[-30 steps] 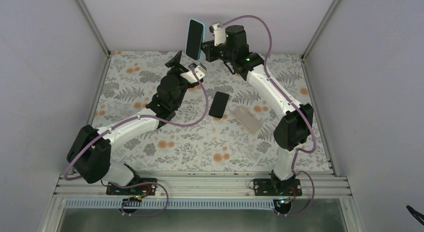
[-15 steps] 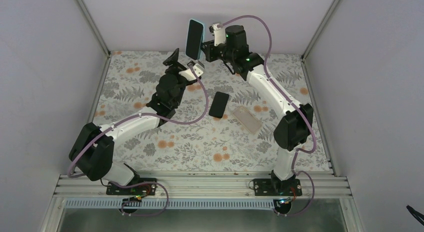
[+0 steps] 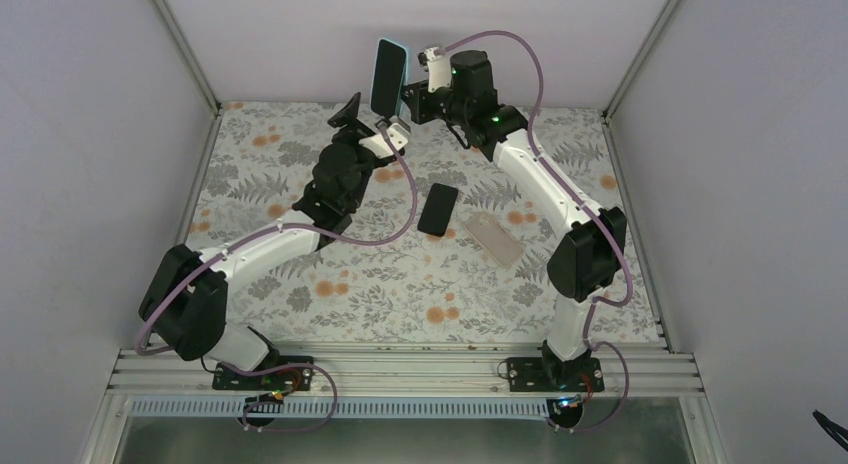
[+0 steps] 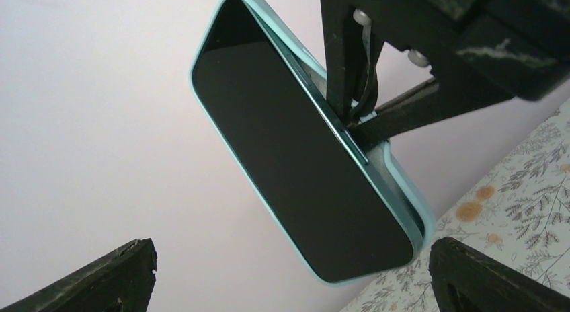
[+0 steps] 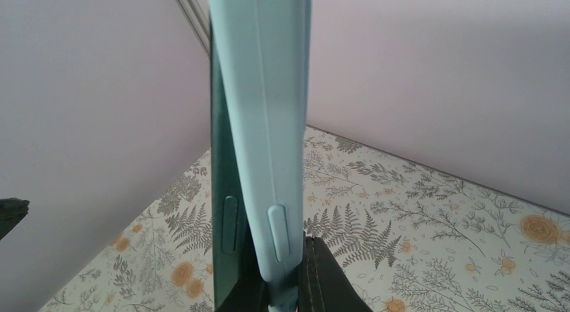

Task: Take the phone out of the phone case
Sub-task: Remove the phone case from the phone.

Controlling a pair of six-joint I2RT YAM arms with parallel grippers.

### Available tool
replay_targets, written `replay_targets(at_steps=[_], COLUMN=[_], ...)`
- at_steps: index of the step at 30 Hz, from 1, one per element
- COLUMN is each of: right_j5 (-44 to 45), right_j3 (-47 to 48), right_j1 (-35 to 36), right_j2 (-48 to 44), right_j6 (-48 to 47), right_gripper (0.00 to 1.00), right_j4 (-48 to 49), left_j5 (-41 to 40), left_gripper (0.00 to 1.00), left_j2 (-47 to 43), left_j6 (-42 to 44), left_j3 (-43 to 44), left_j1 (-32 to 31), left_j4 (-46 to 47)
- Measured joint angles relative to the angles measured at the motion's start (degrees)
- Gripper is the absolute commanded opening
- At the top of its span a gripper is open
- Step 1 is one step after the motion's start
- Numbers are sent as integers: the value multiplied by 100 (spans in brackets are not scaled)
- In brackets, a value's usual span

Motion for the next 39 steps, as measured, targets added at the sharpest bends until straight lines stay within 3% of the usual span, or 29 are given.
replay_targets(at_steps=[39], right_j5=[-57], right_j3=[2], right_j1=[-15], right_j2=[0], right_j6=[0], right_gripper=[3], right_j4=[50], left_j5=[-313], left_gripper=[100], left_j2=[761], left_j6=[-22], left_j3=[575], left_j1=[52], left_j4=[273])
